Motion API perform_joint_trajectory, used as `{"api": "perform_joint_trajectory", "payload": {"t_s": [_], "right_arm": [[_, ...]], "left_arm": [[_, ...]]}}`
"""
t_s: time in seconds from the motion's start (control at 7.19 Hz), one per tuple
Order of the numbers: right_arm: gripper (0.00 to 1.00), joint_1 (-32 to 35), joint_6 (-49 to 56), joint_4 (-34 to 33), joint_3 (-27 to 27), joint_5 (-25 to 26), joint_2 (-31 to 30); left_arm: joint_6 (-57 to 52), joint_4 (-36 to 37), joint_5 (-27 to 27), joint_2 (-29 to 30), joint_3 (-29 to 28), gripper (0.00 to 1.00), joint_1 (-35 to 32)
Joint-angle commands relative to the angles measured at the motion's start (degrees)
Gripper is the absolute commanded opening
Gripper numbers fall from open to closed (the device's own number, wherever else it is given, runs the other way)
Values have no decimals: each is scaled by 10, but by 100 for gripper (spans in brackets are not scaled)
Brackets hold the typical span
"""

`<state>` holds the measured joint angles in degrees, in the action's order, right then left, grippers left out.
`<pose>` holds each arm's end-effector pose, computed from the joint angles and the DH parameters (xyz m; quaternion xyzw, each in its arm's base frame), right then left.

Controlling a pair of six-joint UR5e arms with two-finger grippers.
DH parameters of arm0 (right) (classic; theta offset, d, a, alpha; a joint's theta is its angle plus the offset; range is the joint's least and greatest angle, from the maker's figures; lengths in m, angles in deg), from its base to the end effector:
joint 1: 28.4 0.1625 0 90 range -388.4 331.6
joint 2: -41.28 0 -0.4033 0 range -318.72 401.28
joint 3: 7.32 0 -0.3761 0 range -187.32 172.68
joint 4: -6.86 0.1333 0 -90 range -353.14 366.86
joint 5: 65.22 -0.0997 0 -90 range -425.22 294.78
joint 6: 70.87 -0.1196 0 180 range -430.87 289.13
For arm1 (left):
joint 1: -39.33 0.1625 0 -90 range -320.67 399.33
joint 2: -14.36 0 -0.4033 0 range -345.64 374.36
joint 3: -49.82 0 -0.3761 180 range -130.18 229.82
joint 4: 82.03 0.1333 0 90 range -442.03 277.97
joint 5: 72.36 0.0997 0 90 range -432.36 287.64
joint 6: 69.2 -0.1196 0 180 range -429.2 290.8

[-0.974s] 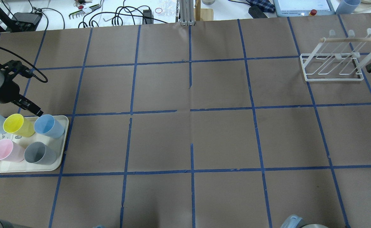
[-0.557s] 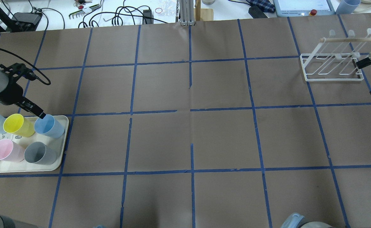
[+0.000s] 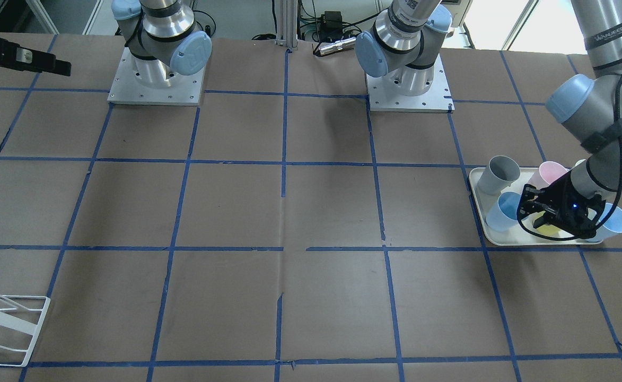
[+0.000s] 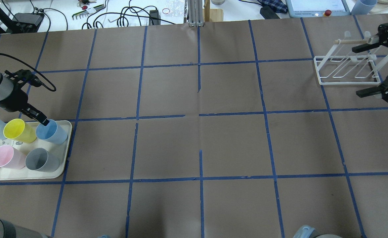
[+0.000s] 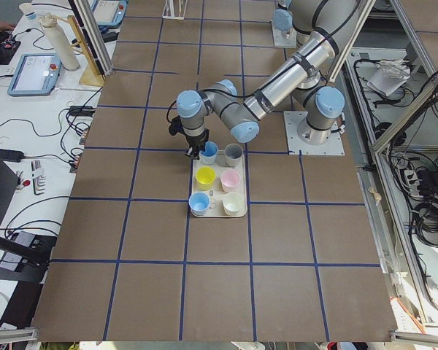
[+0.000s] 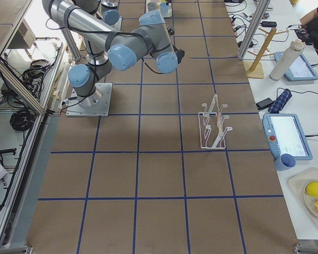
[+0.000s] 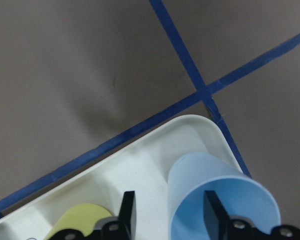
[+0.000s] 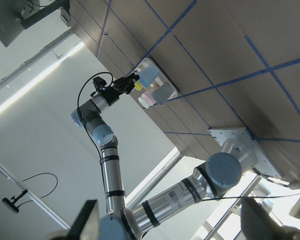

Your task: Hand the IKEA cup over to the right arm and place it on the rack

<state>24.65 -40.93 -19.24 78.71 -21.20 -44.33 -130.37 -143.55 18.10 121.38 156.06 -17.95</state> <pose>-0.0503 -0.4317 0.4360 0.2552 0.7652 0.2266 0.5460 0.1708 -0.5106 0.2144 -0.2457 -0.9684 -0.0314 0.0277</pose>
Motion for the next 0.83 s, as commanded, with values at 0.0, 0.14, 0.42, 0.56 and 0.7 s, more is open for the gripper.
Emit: {"api": "perform_joint_trajectory", "payload": {"t_s": [0.0,0.14,0.42,0.56,0.7], "right_arm": [[100,93,7,50,-1,-94,-1],[100,132,8,52,-1,-134,-1],[100,209,13,51,-2,-230,0],[100,227,35,51,-2,-281,1],[100,240,76,51,-2,-326,0]], "left_arm": [[0,-3,0,7,-1,9,0],[0,-4,0,9,-3,0,0],[10,-25,-4,-6,-10,0,-2],[29,-54,-9,-15,-26,0,-7],[67,-108,-36,-28,-52,0,-11]]}}
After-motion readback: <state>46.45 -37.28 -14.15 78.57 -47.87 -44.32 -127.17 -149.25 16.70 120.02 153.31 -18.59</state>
